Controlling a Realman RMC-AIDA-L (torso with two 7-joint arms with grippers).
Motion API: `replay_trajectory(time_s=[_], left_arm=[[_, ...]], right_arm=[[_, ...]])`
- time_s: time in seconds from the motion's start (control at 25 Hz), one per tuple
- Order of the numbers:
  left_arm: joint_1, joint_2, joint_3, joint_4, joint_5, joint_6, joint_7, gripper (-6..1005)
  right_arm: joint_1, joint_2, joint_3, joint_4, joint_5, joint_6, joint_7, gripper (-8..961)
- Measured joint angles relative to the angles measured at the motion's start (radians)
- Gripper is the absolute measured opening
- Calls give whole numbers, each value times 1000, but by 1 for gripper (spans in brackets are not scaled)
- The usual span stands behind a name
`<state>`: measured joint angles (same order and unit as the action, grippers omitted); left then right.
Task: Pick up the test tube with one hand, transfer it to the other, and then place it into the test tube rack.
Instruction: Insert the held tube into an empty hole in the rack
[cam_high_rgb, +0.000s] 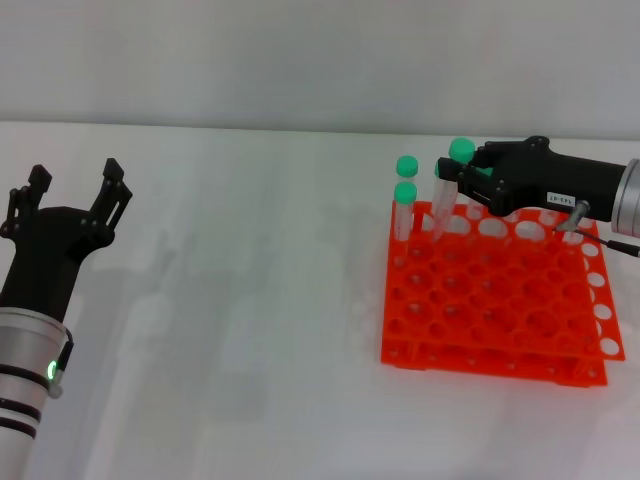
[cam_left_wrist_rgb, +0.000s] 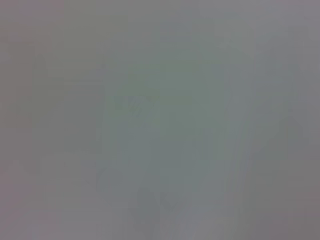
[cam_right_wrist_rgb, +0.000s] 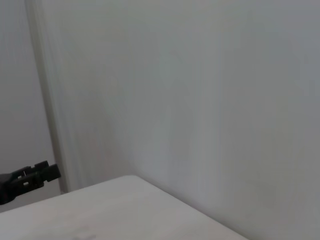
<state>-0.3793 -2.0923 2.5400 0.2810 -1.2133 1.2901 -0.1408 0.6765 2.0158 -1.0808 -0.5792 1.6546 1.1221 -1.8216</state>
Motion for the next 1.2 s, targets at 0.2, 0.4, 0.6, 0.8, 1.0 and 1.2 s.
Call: replay_trajectory(time_s=[0.2,0.4,0.6,0.8,1.0,1.2], left_arm=[[-3,0,-1,0,0,0,0,892],[-8,0,-1,0,0,0,0,893],[-11,0,-1,0,0,0,0,893],[-14,1,-1,0,0,0,0,892],[-15,2,-1,0,0,0,0,892],[-15,3,-1,0,0,2,0,893]], right_arm=[[0,0,-11,6,-1,-21,-3,232],[0,2,-26,10,2,-48,3,234],[-4,2,-38,10,0,-54,4,237],[-5,3,-83,24,0,-77,5,239],[2,2,-96,47,-1,-90,5,241],[-1,2,-113,50,-2,-93,3,244]])
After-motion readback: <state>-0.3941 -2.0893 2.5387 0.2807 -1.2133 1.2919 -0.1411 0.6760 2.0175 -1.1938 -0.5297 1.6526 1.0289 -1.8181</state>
